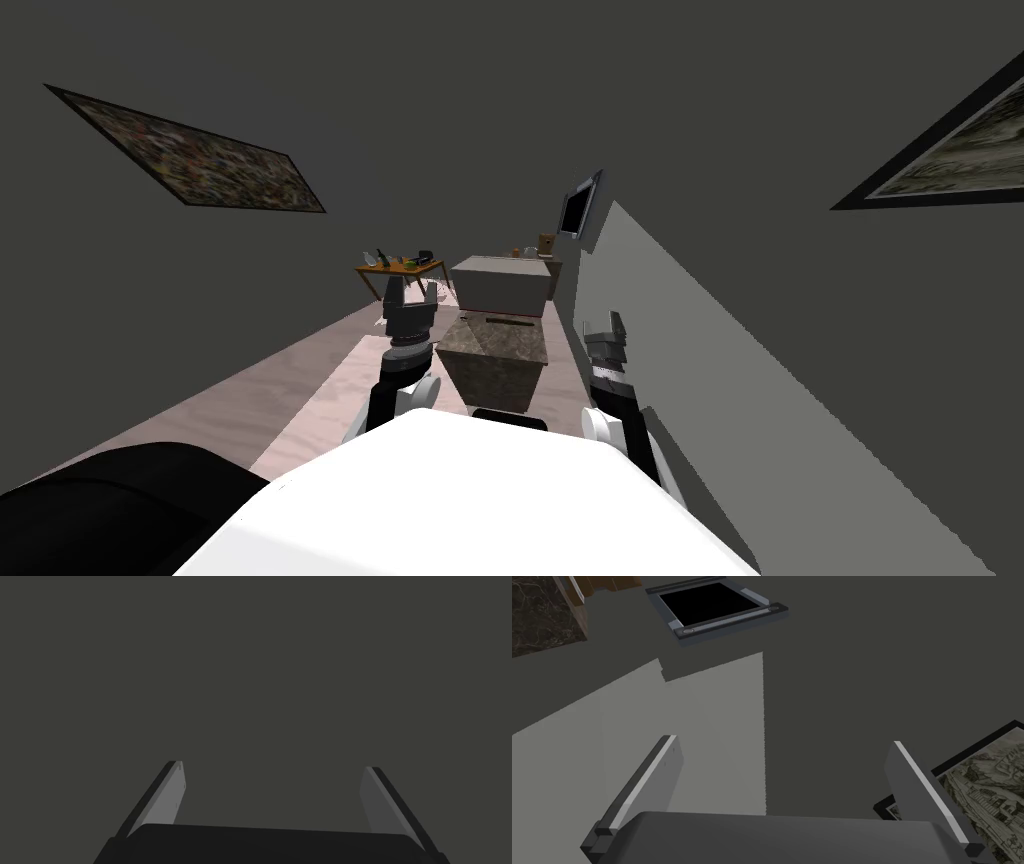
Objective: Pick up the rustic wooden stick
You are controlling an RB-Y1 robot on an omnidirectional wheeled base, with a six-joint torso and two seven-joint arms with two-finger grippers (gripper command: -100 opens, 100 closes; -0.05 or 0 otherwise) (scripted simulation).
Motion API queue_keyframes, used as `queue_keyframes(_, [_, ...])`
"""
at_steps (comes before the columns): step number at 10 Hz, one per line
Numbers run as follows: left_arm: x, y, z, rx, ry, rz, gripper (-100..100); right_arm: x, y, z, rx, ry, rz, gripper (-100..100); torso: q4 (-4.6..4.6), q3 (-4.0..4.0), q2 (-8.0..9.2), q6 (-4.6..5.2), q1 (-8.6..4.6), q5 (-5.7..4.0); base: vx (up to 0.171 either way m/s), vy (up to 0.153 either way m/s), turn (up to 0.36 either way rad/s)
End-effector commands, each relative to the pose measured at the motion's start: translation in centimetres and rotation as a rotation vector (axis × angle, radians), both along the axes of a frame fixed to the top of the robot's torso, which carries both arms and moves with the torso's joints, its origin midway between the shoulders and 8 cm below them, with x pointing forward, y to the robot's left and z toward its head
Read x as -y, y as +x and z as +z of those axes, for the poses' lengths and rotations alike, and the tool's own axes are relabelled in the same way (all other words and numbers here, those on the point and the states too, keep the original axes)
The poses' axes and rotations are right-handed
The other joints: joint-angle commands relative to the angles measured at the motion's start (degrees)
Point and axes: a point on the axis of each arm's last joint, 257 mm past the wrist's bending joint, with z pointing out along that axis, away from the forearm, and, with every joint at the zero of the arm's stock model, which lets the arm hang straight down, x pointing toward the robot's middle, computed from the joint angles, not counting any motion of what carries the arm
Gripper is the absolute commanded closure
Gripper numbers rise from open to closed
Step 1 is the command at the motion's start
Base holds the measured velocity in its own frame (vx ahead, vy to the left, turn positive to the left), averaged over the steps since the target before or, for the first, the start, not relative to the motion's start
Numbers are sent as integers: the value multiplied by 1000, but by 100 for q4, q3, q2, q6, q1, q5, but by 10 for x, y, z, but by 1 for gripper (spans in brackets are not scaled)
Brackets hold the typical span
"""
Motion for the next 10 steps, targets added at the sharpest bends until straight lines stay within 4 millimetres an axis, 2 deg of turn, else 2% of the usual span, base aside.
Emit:
queue_keyframes(1, [0,0,0,0,0,0,0,-5,-1,-3,-11,-35,17,-100,0,0,0,0,0,0,-47,14,9])
queue_keyframes(5, [0,0,0,0,0,0,0,-26,-6,-25,-68,-164,76,-100,14,37,66,0,12,3,-163,36,25])
queue_keyframes(7, [0,0,0,0,0,0,0,-38,-11,-45,-114,-247,110,-100,18,45,78,0,34,7,-201,109,57])
queue_keyframes(10, [0,0,0,0,0,0,0,-54,-21,-87,-201,-391,163,-100,18,45,76,-1,39,9,-195,120,103])
